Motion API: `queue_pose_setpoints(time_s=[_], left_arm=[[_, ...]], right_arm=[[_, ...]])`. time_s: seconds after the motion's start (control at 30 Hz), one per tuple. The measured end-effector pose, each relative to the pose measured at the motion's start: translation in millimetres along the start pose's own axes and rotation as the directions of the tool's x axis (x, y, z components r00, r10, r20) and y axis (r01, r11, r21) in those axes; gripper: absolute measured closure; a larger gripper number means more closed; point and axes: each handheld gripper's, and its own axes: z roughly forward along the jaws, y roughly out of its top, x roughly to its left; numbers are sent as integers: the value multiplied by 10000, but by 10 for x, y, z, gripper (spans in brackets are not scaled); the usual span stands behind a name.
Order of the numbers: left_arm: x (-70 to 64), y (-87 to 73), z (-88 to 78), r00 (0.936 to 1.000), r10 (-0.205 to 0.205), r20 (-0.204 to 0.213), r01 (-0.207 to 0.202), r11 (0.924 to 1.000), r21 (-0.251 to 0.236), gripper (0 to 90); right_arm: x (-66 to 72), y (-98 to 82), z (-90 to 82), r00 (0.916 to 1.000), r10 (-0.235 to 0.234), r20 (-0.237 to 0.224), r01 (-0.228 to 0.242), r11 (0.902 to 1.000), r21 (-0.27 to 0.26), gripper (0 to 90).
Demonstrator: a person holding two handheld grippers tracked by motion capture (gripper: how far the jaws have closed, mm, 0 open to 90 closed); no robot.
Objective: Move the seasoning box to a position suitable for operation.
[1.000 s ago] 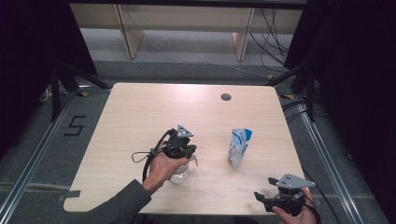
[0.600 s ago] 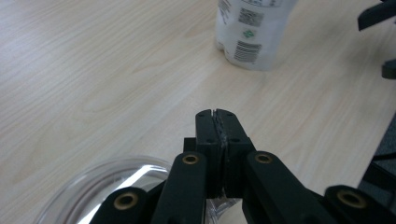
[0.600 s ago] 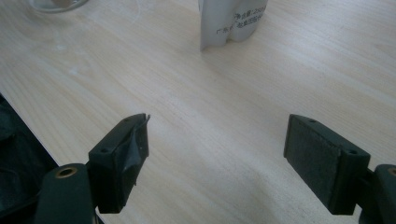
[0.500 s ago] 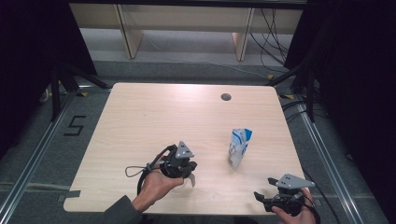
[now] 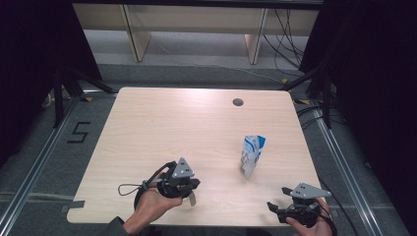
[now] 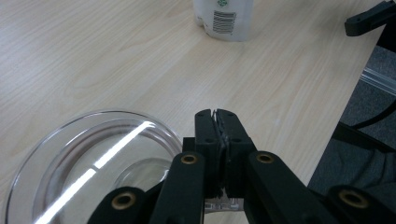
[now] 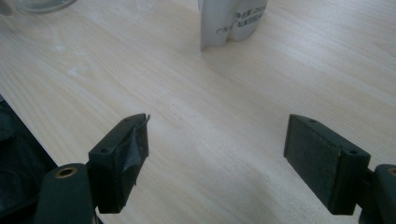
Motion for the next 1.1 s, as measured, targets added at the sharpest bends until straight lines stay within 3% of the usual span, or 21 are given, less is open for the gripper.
queue_pose_setpoints(time_s=[0.27,0.43,0.47,0.5,0.6,0.63,0.87,0.9,1.1], left_arm=[[2,-92,-96,9988,460,-147,-458,9989,104,844],[18,-167,-165,9986,494,-202,-494,9988,17,835],[17,-187,-176,9992,344,-189,-344,9994,-16,834],[36,-198,-192,9983,518,-273,-518,9987,2,835],[64,-245,-229,9989,331,-332,-333,9994,-57,835],[88,-255,-246,9979,492,-432,-491,9988,29,836],[225,-323,-303,9973,323,-655,-326,9995,-29,837],[245,-327,-309,9968,379,-708,-381,9993,-19,833],[372,-368,-340,9958,212,-893,-216,9998,-32,816]], right_arm=[[7,0,4,9999,84,-72,-84,10000,21,228],[8,-1,5,9999,93,-68,-92,10000,33,228],[8,0,6,9999,90,-67,-90,10000,30,228],[8,0,3,9999,100,-31,-100,9999,38,228],[10,0,5,9999,129,-58,-129,9999,42,228],[11,0,6,9999,130,-60,-130,9999,38,228],[25,1,4,9997,242,-85,-241,9996,143,228],[9,3,6,10000,9,-21,-9,10000,83,228],[10,3,6,10000,13,-20,-13,10000,85,228]])
